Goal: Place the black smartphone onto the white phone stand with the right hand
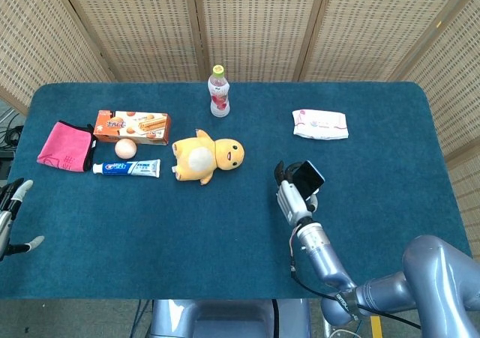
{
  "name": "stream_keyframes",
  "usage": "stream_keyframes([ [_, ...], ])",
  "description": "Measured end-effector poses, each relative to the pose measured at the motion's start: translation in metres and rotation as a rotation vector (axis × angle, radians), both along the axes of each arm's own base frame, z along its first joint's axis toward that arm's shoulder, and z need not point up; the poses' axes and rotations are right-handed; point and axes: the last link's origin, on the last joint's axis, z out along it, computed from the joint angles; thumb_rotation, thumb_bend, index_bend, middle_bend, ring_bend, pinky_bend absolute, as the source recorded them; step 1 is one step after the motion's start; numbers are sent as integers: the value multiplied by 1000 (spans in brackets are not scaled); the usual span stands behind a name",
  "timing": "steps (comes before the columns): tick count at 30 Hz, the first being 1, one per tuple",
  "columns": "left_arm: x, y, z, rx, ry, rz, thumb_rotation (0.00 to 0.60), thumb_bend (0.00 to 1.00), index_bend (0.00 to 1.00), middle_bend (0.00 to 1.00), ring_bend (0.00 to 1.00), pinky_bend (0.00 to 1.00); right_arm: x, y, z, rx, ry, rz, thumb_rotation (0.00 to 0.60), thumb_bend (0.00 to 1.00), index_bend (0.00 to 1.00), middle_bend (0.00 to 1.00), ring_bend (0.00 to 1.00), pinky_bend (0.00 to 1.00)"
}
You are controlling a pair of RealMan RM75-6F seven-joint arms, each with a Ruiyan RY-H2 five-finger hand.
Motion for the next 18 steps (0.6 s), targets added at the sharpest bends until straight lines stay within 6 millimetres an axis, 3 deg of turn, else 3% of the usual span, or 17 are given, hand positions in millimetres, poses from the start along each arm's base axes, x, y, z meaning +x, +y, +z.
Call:
stream_keyframes([
  [7, 0, 0, 0, -2, 2, -1, 600, 0, 0, 0, 0, 0, -4, 1, 2, -5, -5, -9, 600, 337, 123, 43, 74, 282],
  [12, 1, -1, -1, -2, 2, -2, 600, 0, 0, 0, 0, 0, -9, 1, 5, -10, -15, -16, 600, 337, 20, 1, 48, 279],
  [18, 1, -1, -1, -2, 4, -5, 600, 0, 0, 0, 0, 0, -12, 4, 9, -13, -30, -26, 600, 311, 0, 0, 0, 214],
])
